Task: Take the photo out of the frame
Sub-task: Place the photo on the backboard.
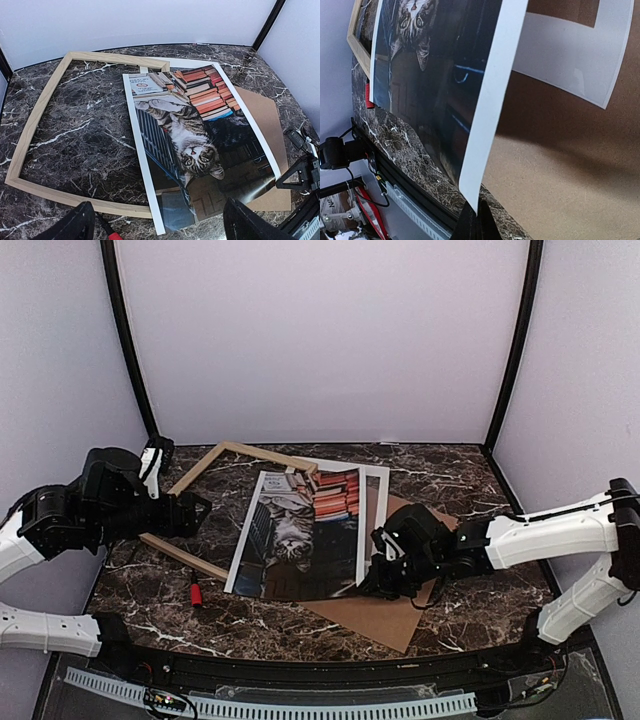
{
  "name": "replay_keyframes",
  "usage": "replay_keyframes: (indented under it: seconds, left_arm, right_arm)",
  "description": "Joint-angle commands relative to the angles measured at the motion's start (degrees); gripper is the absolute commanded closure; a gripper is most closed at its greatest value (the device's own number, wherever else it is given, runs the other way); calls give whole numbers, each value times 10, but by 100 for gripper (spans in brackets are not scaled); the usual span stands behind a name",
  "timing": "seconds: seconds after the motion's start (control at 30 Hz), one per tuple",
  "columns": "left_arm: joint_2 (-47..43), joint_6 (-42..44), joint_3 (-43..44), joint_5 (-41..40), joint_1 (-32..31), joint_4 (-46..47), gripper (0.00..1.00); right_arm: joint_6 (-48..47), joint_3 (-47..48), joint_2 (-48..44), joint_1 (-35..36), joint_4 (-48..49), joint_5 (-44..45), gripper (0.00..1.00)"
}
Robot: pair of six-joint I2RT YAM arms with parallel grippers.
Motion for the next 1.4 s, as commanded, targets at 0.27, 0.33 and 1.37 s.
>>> replay_keyframes:
  seconds: [0.27, 0.33, 1.37]
  left_arm:
    - [37, 6, -4, 21, 2, 32, 9]
    - [42, 6, -4, 21, 2, 38, 9]
    - [104, 64, 29, -17, 3, 83, 7]
  right_arm:
    - [10, -87, -59, 3, -31, -102, 100]
    - [15, -104, -71, 11, -34, -111, 100]
    - [-125, 82, -164, -55, -313, 189, 6]
